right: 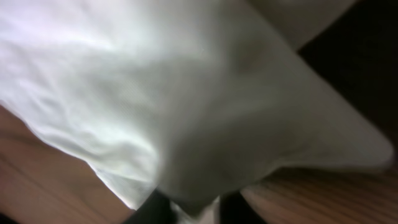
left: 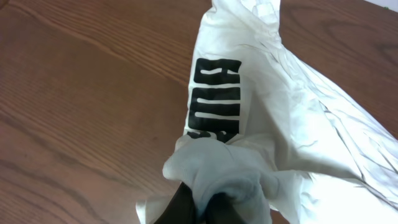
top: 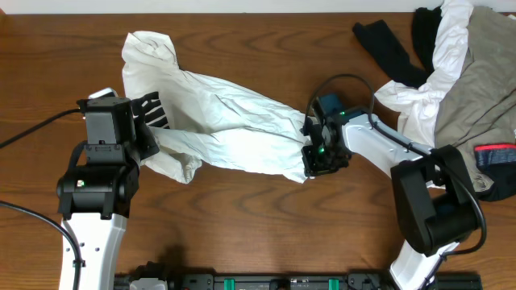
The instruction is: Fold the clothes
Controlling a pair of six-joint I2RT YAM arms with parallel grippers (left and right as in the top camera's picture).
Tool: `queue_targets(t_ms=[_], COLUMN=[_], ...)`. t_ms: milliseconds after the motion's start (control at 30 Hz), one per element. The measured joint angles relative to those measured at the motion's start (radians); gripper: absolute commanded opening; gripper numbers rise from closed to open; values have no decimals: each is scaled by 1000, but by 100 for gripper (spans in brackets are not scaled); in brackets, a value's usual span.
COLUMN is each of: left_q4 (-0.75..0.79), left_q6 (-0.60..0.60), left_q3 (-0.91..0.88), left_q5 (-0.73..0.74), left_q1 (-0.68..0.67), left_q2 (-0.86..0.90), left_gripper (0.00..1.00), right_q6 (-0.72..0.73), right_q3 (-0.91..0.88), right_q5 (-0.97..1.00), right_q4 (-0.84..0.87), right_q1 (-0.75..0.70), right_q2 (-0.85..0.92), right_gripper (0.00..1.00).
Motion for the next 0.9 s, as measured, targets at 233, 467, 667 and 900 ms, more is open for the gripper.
queue_targets(t_ms=[233, 467, 667, 900], left_q4=[0, 0, 0, 0], left_q6=[0, 0, 0, 0], left_q3=[0, 0, 0, 0], left_q5=[0, 0, 0, 0], left_q1=[0, 0, 0, 0], left_q2=[0, 0, 0, 0], left_gripper=[6, 6, 6, 7], right_q6=[8, 8, 8, 8], right_q3=[-2, -5, -5, -3], right_q5=[3, 98, 173, 193], right_q4=[-1, -74, -88, -94], right_q1=[0, 0, -1, -1], right_q2=[3, -19, -142, -237], right_gripper=[1, 2, 1, 2])
